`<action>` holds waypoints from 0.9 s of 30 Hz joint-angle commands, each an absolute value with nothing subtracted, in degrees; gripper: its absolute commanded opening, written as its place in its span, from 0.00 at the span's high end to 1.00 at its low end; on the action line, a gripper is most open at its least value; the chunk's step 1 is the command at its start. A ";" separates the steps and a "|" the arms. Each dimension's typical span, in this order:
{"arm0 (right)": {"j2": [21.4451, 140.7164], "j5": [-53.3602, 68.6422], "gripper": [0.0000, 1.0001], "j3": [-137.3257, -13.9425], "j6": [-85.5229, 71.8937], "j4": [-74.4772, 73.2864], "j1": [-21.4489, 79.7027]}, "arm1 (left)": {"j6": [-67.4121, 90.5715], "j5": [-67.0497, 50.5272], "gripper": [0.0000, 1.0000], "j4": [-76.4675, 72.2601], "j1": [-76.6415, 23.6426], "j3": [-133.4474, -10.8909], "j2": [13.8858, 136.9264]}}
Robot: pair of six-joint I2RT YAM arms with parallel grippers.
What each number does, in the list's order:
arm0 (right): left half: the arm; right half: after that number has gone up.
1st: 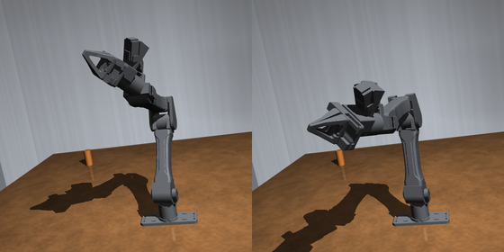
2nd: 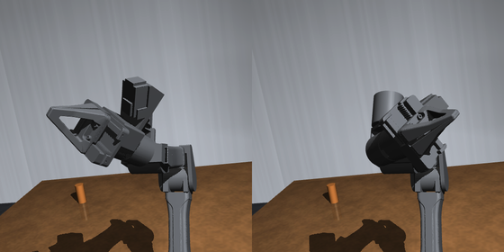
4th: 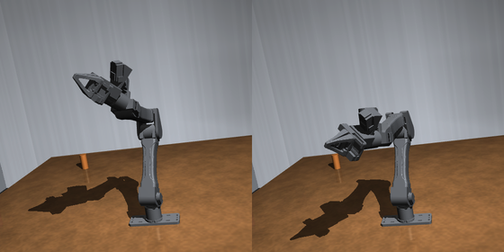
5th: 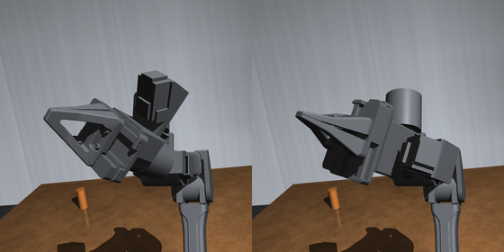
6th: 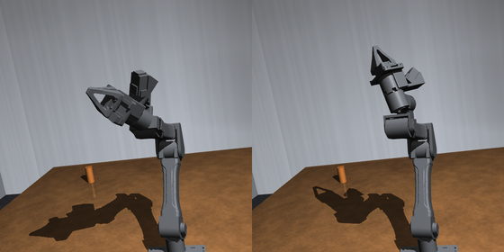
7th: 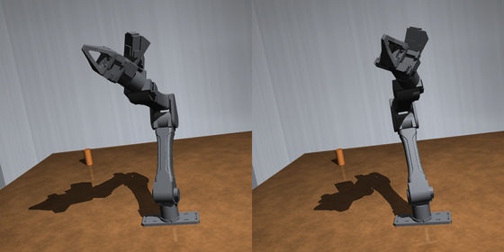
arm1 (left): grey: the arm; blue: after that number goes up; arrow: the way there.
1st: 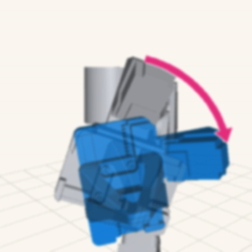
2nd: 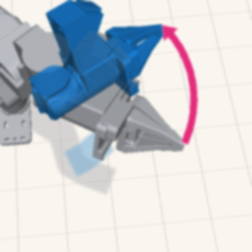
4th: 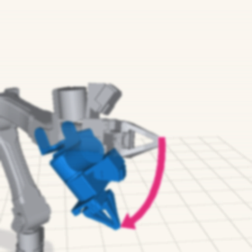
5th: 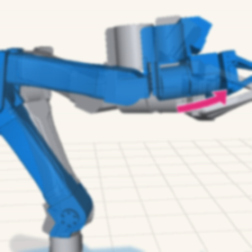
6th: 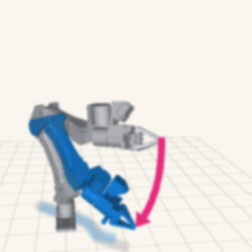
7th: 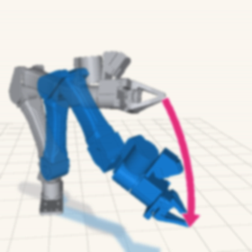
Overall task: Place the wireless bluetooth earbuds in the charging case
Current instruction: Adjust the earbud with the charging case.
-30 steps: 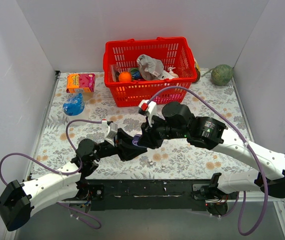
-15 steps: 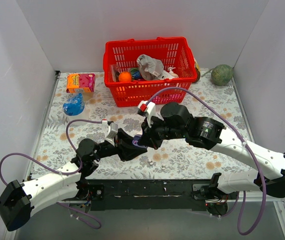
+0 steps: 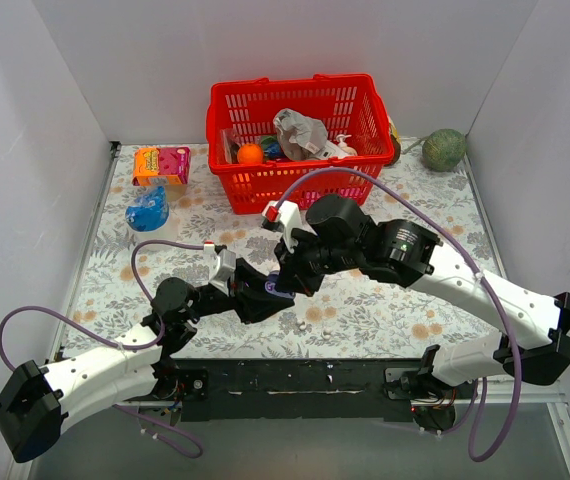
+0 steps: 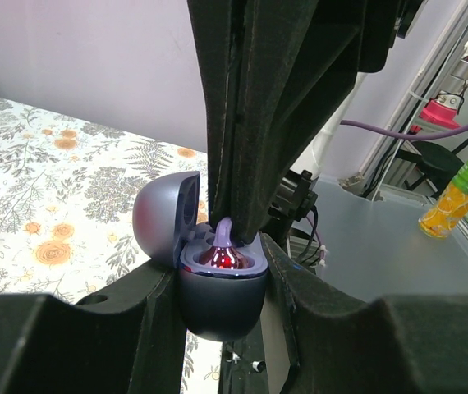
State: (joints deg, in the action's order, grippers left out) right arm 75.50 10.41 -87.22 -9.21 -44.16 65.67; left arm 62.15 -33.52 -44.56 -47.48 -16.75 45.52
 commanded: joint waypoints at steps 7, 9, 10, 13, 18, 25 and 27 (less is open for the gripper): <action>77.17 10.46 0.99 -94.30 -5.80 -49.30 66.01 | 60.12 -34.80 1.00 -44.47 -47.72 -17.32 44.82; 77.25 10.37 0.99 -94.57 -5.80 -49.48 66.01 | 60.12 -34.63 1.00 -44.56 -47.72 -17.31 45.00; 77.26 10.37 0.99 -94.66 -5.80 -49.57 66.01 | 60.29 -34.72 1.00 -44.73 -47.72 -17.14 45.09; 77.34 10.72 0.99 -94.40 -5.71 -49.57 66.01 | 60.64 -34.72 1.00 -45.35 -47.72 -17.14 45.53; 77.17 11.07 0.99 -93.26 -5.89 -48.96 66.01 | 60.73 -34.72 1.00 -45.35 -47.72 -17.40 45.53; 77.61 11.87 0.99 -92.20 -5.89 -48.60 66.27 | 61.17 -34.89 1.00 -45.97 -47.81 -18.02 46.14; 77.78 11.69 0.99 -92.29 -5.71 -48.87 66.27 | 61.26 -34.98 1.00 -45.97 -47.72 -18.37 46.06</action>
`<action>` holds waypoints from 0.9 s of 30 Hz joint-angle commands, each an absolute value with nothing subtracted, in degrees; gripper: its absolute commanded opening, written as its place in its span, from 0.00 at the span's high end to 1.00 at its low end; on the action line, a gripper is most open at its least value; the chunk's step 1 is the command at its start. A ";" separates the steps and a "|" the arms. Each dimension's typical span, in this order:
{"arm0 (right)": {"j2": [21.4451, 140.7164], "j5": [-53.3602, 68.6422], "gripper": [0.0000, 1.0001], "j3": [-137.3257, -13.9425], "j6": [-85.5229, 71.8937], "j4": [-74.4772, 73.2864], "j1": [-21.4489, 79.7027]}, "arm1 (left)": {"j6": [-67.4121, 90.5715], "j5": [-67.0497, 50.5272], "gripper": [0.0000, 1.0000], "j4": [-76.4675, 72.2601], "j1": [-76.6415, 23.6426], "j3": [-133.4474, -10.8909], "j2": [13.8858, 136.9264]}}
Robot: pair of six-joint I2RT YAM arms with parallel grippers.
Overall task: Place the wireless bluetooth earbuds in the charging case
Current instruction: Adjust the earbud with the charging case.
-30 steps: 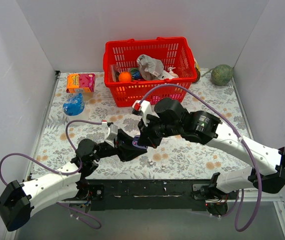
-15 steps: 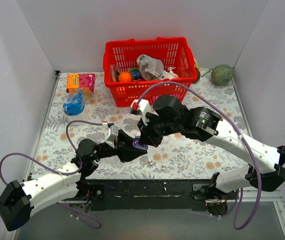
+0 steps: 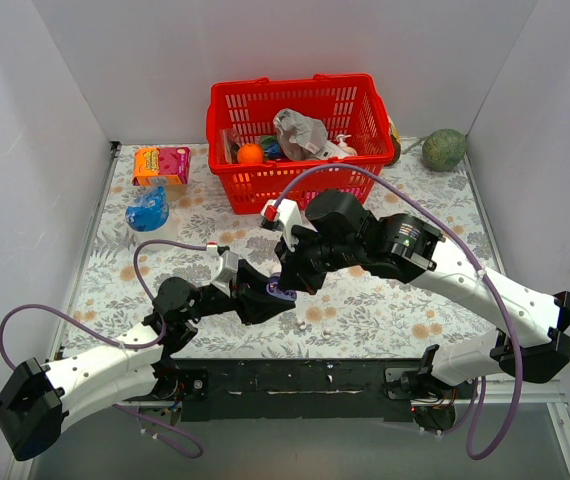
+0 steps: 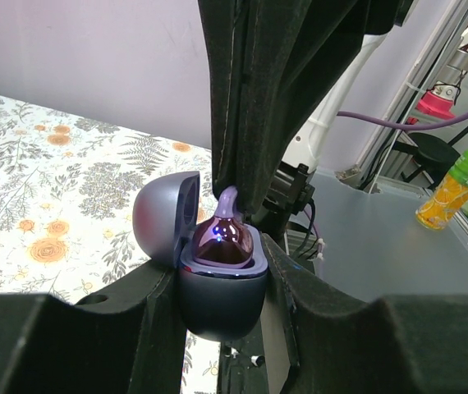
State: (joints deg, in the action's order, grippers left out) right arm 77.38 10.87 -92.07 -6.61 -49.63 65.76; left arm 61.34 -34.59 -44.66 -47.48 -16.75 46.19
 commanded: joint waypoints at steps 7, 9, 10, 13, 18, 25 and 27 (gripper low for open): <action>78.66 11.43 0.99 -91.14 -5.62 -48.87 67.15 | 61.35 -34.72 1.00 -46.84 -47.72 -18.98 46.23; 78.49 11.25 0.99 -90.79 -5.71 -48.52 67.24 | 61.44 -34.72 1.00 -47.02 -47.72 -19.07 46.23; 78.57 11.25 0.99 -90.70 -5.63 -48.60 67.24 | 61.35 -34.72 1.00 -47.11 -47.72 -19.16 46.14; 78.49 10.29 0.99 -90.26 -5.71 -48.60 67.50 | 61.35 -34.63 1.00 -47.02 -47.72 -19.60 45.88; 77.87 7.56 0.66 -92.28 -6.77 -49.13 67.59 | 61.00 -34.63 1.00 -46.67 -47.72 -19.78 45.97; 76.82 3.88 0.50 -96.85 -7.29 -49.75 67.59 | 61.70 -34.37 1.00 -47.02 -47.72 -18.46 45.62; 75.68 3.43 0.57 -96.42 -7.47 -48.70 67.50 | 61.79 -34.36 1.00 -47.11 -47.72 -18.37 45.44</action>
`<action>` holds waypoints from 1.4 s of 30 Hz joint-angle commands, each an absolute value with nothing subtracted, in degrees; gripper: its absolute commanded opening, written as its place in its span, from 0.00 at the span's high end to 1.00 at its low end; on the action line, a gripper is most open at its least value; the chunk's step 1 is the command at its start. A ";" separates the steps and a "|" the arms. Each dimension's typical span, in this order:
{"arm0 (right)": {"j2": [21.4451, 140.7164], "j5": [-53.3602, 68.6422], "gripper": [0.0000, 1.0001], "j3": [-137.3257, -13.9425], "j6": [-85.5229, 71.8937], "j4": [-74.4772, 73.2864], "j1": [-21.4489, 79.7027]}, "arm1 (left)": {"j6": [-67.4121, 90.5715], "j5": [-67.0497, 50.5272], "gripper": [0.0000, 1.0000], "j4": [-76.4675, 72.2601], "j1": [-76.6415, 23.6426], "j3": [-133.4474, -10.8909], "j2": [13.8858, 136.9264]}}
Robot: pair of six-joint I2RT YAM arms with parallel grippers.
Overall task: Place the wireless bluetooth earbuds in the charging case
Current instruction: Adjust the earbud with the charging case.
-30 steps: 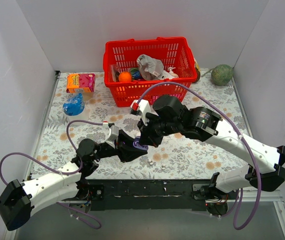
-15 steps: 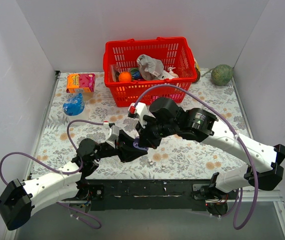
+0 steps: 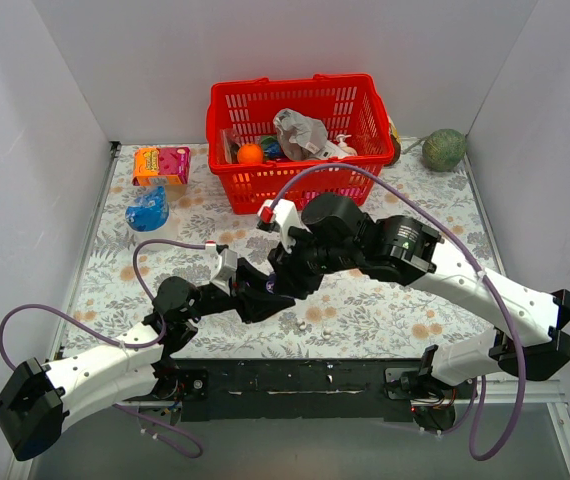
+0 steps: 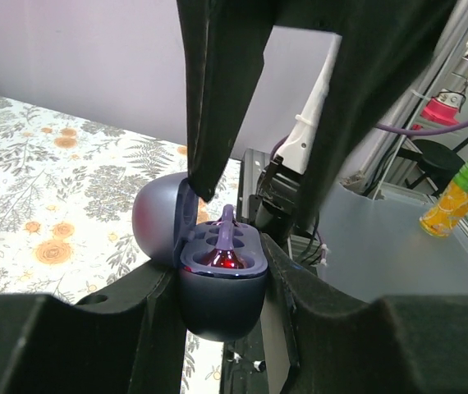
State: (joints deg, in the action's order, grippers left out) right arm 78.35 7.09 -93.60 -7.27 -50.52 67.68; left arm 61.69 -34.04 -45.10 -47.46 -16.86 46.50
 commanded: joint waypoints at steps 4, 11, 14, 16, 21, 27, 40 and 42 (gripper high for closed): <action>75.32 2.90 0.90 -95.54 -7.82 -47.73 67.50 | 61.96 -34.37 1.00 -47.37 -47.72 -18.54 45.70; 75.41 4.48 0.99 -93.78 -8.09 -46.14 67.50 | 62.05 -34.80 1.00 -47.46 -47.72 -18.90 45.97; 75.85 5.27 0.99 -93.25 -8.17 -46.05 67.50 | 62.05 -34.80 1.00 -47.46 -47.72 -18.98 45.88; 76.03 5.71 0.99 -92.90 -8.26 -45.79 67.50 | 62.14 -34.80 1.00 -47.64 -47.72 -18.98 45.97; 76.73 6.77 0.99 -92.02 -8.26 -45.70 67.50 | 62.31 -34.72 1.00 -47.99 -47.72 -19.07 46.14; 77.08 8.00 0.99 -91.23 -8.26 -45.35 67.50 | 61.96 -34.63 1.00 -47.29 -47.72 -19.51 46.14; 75.68 3.37 0.99 -93.51 -8.44 -45.01 67.50 | 61.26 -34.19 1.00 -46.41 -47.72 -19.51 45.70; 73.41 0.28 0.99 -94.56 -8.96 -44.21 67.33 | 61.26 -34.19 1.00 -46.32 -47.72 -18.99 45.00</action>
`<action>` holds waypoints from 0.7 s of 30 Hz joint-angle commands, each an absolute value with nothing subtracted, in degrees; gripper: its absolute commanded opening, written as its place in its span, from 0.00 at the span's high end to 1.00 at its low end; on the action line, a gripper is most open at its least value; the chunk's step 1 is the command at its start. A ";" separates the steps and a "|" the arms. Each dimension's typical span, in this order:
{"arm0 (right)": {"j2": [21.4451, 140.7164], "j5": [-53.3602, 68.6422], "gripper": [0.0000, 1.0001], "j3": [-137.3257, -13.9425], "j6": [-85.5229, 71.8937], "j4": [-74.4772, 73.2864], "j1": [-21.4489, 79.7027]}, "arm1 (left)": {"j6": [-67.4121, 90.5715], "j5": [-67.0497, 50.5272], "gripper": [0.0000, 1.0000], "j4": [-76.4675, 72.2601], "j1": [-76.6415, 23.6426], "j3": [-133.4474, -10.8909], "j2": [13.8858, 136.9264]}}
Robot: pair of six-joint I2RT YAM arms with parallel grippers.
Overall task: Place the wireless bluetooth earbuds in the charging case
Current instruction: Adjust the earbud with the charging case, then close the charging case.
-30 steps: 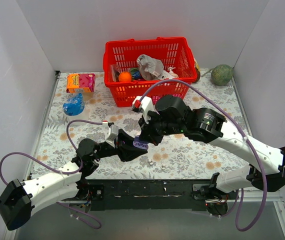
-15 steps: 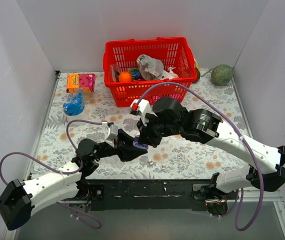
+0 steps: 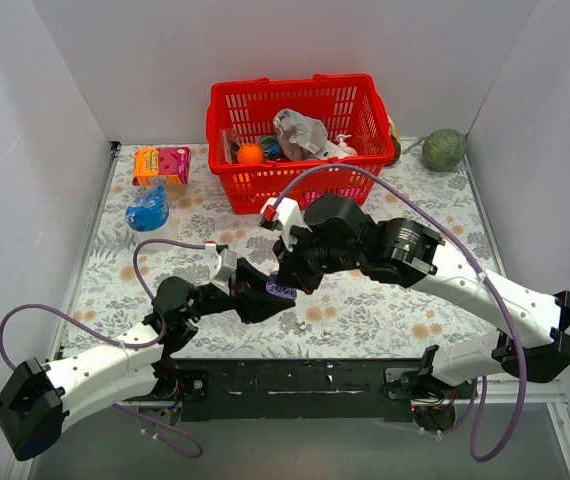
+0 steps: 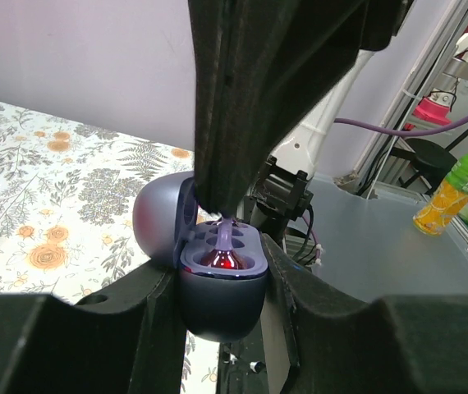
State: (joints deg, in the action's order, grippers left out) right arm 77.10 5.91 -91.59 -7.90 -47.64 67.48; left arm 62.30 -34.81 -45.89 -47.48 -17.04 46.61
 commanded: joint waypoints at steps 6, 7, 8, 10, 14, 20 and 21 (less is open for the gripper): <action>66.98 -15.28 0.99 -92.29 -11.86 -39.99 65.13 | 62.05 -37.79 1.00 -53.33 -47.72 -14.61 41.58; 66.80 -15.90 0.99 -91.33 -12.74 -40.16 64.78 | 62.14 -38.66 1.00 -54.92 -47.72 -13.98 41.14; 66.97 -15.65 0.99 -90.88 -13.09 -40.51 64.34 | 62.05 -38.93 1.00 -56.93 -47.72 -13.45 40.96; 67.23 -12.94 0.99 -89.74 -13.18 -40.43 64.07 | 61.35 -39.46 1.00 -57.57 -47.72 -12.57 40.61; 68.99 -6.16 0.99 -87.81 -12.31 -40.43 64.07 | 60.21 -44.55 1.00 -60.46 -47.72 -13.01 42.89; 69.34 4.65 0.99 -87.27 -9.67 -38.58 64.16 | 54.69 -43.87 1.00 -51.57 -47.72 -17.38 43.69; 69.43 5.27 0.99 -87.45 -9.49 -38.76 64.16 | 51.80 -41.94 1.00 -50.03 -47.72 -17.75 43.25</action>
